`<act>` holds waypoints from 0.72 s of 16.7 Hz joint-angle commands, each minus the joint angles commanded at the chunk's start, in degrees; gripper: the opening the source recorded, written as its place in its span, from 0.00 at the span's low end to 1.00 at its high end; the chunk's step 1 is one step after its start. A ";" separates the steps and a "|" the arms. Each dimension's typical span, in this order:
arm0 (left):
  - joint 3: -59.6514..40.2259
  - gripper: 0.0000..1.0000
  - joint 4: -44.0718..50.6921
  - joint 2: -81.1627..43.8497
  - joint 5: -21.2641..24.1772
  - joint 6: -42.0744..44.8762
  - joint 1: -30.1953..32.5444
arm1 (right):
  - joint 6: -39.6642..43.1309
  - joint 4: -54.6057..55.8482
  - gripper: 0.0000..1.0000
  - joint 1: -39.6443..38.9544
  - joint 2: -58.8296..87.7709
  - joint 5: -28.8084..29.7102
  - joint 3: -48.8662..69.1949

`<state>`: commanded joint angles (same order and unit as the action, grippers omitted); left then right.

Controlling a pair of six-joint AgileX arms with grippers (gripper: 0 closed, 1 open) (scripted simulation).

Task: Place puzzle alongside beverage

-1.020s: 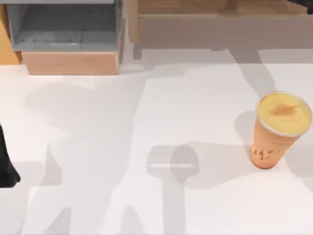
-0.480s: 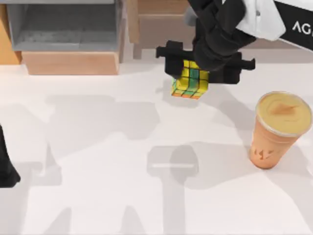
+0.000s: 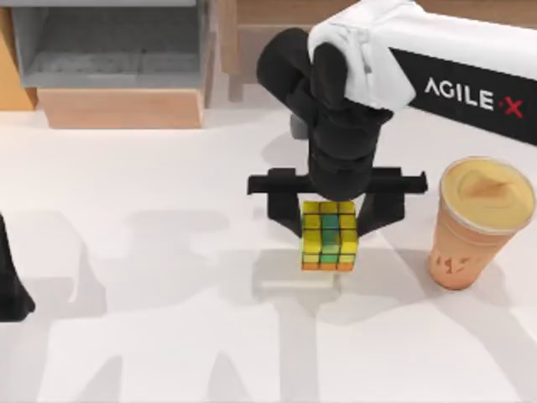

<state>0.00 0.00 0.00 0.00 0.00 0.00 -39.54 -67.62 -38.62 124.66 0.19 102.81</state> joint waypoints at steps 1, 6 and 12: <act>0.00 1.00 0.00 0.00 0.00 0.00 0.00 | -0.17 -0.63 0.00 -0.14 -0.07 0.07 0.11; 0.00 1.00 0.00 0.00 0.00 0.00 0.00 | -0.24 -0.88 0.00 -0.19 -0.13 0.11 0.16; 0.00 1.00 0.00 0.00 0.00 0.00 0.00 | 0.08 1.36 0.00 1.36 0.59 -2.41 2.40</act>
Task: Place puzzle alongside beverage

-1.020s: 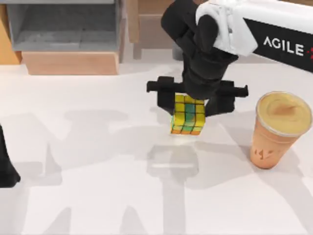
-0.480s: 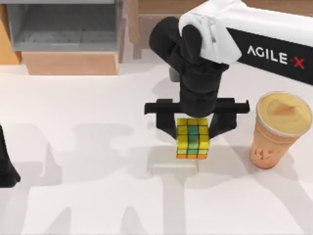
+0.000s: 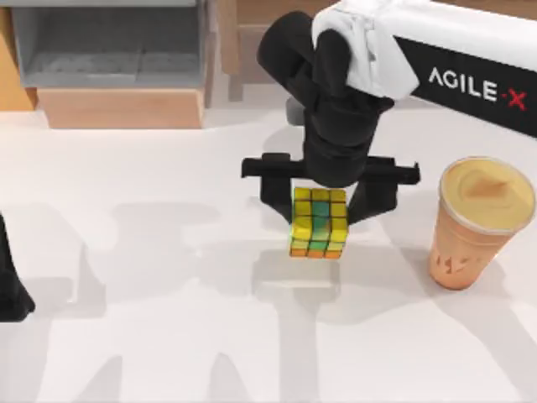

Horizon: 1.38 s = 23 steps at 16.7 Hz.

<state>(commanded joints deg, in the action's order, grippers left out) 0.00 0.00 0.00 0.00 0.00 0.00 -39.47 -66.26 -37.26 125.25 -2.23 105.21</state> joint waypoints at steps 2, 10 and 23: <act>0.00 1.00 0.00 0.00 0.00 0.00 0.00 | 0.35 1.26 0.00 1.18 0.17 -1.80 1.43; 0.00 1.00 0.00 0.00 0.00 0.00 0.00 | 0.72 3.07 0.00 3.66 1.25 -5.50 1.07; 0.00 1.00 0.00 0.00 0.00 0.00 0.00 | -0.37 1.85 0.00 -1.58 0.12 2.54 -5.48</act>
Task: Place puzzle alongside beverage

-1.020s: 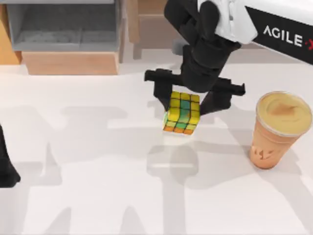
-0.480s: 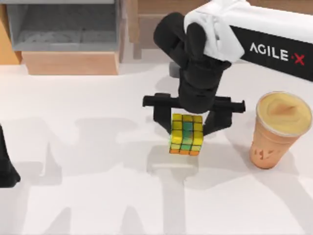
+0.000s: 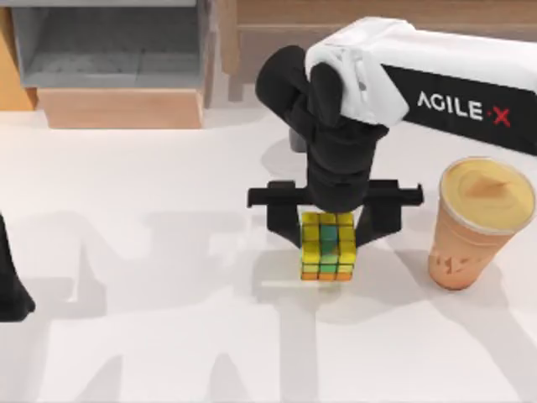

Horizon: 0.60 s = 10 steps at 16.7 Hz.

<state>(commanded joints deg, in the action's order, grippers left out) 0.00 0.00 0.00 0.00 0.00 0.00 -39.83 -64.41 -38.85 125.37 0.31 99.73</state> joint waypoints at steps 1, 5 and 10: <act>0.00 1.00 0.00 0.00 0.00 0.00 0.00 | 0.00 0.00 0.00 0.00 0.00 0.00 0.00; 0.00 1.00 0.00 0.00 0.00 0.00 0.00 | 0.00 0.00 0.30 0.00 0.00 0.00 0.00; 0.00 1.00 0.00 0.00 0.00 0.00 0.00 | 0.00 0.00 0.68 0.00 0.00 0.00 0.00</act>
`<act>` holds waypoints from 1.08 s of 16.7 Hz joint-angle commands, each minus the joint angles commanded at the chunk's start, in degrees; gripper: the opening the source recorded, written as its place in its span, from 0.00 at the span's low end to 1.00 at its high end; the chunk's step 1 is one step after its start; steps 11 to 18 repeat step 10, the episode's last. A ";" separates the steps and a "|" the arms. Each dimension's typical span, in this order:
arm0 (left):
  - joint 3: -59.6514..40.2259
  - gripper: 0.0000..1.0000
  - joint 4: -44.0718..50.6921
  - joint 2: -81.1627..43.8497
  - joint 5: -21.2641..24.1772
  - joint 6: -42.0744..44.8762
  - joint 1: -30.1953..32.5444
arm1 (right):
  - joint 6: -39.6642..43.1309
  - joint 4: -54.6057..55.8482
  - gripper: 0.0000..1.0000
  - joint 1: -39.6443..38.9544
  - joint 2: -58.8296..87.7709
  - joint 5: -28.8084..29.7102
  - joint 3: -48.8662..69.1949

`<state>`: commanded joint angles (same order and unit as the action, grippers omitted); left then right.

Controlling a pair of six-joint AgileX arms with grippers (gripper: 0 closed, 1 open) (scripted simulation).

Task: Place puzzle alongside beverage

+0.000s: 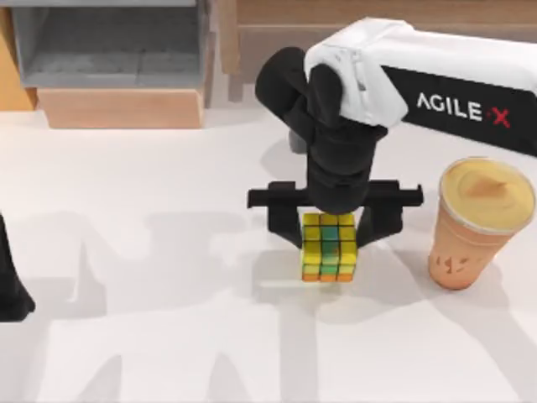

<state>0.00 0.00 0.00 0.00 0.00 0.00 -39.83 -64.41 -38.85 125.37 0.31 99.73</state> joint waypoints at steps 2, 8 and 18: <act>0.00 1.00 0.00 0.00 0.00 0.00 0.00 | 0.00 0.00 0.83 0.00 0.00 0.00 0.00; 0.00 1.00 0.00 0.00 0.00 0.00 0.00 | 0.00 0.00 1.00 0.00 0.00 0.00 0.00; 0.00 1.00 0.00 0.00 0.00 0.00 0.00 | 0.00 0.00 1.00 0.00 0.00 0.00 0.00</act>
